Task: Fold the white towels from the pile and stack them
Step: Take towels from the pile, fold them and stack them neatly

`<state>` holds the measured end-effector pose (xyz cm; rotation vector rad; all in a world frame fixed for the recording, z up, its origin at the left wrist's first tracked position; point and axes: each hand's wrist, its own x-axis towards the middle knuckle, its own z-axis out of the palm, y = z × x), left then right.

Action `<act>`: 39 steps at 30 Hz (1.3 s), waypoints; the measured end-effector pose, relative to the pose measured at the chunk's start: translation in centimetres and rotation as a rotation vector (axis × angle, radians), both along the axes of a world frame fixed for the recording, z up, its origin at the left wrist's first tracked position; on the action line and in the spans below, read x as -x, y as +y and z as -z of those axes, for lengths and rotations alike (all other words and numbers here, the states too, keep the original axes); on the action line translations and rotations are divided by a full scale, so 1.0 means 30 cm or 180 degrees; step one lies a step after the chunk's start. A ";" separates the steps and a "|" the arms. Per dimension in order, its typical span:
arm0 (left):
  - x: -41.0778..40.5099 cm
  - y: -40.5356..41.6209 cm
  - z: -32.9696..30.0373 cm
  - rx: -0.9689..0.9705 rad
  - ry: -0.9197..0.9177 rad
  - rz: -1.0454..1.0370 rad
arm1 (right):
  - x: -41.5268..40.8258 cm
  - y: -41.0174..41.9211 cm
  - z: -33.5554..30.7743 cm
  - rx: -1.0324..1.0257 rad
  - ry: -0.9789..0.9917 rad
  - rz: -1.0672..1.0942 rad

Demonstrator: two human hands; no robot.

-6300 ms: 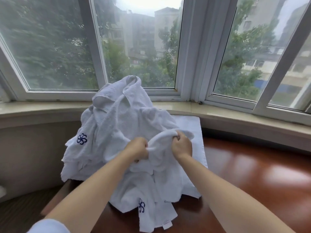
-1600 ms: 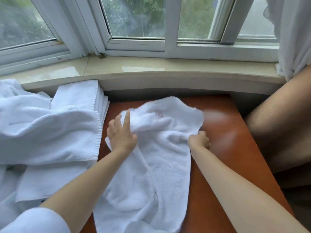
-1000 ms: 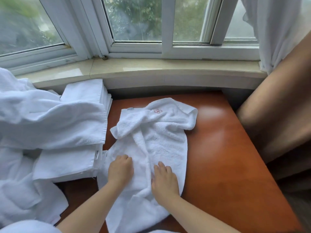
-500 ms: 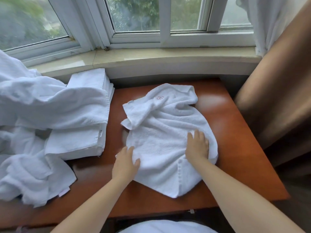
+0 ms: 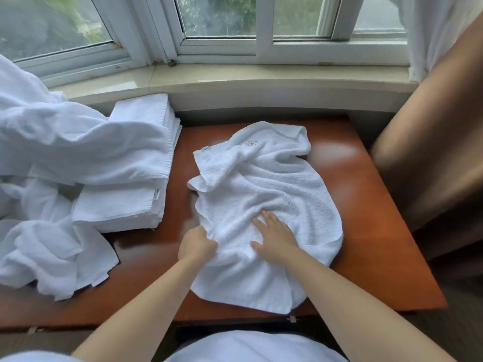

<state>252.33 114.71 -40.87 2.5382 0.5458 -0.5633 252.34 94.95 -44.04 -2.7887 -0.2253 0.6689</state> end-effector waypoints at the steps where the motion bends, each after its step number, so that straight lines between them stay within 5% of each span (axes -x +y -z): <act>1: -0.008 -0.004 0.001 0.0032 0.0026 0.0100 | -0.015 0.002 -0.001 0.0028 0.0007 0.0003; 5: -0.061 -0.005 -0.026 0.0049 0.0647 0.0546 | -0.080 -0.001 -0.014 0.0057 -0.0073 0.0149; 12: -0.270 0.013 -0.072 -0.0303 -0.0355 0.0186 | -0.254 -0.037 -0.086 -0.0518 -0.0474 0.1107; 16: -0.466 0.001 -0.087 0.0241 -0.0912 -0.0229 | -0.403 -0.089 -0.133 -0.0488 -0.0710 0.1420; 20: -0.655 -0.032 -0.087 0.1218 -0.0561 -0.0801 | -0.559 -0.134 -0.150 -0.0526 -0.0826 0.1578; 24: -0.789 -0.063 -0.074 0.1402 -0.0116 -0.0903 | -0.690 -0.153 -0.134 -0.0502 -0.0806 0.1740; 32: -0.971 -0.065 0.009 0.0614 0.0235 -0.0467 | -0.908 -0.168 -0.076 -0.0110 -0.0737 0.2064; 39: -1.080 -0.092 0.029 0.0517 0.0332 -0.0058 | -1.057 -0.206 -0.027 0.0666 -0.0262 0.2167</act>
